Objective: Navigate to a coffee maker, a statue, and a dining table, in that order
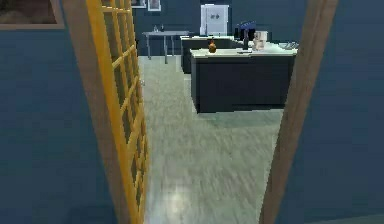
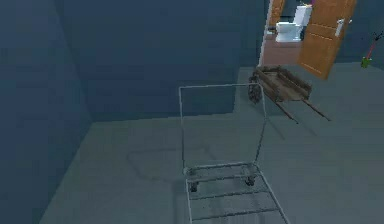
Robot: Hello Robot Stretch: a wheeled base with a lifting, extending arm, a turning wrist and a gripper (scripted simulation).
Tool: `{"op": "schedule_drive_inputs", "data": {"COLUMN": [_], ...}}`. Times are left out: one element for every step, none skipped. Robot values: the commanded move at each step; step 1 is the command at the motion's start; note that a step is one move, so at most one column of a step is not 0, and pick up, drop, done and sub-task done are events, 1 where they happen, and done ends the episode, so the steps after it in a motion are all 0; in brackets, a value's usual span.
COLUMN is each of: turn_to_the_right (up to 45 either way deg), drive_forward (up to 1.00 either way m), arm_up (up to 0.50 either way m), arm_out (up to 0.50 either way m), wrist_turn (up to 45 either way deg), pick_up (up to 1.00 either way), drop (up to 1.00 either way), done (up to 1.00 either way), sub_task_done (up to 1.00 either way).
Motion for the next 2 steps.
{"op": "schedule_drive_inputs", "data": {"turn_to_the_right": [0.0,3.0], "drive_forward": [1.00,0.00], "arm_up": [0.00,0.00], "arm_out": [0.00,0.00], "wrist_turn": [0.0,0.0], "pick_up": [0.00,0.00], "drop": [0.00,0.00], "done": [0.00,0.00], "sub_task_done": [0.00,0.00]}}
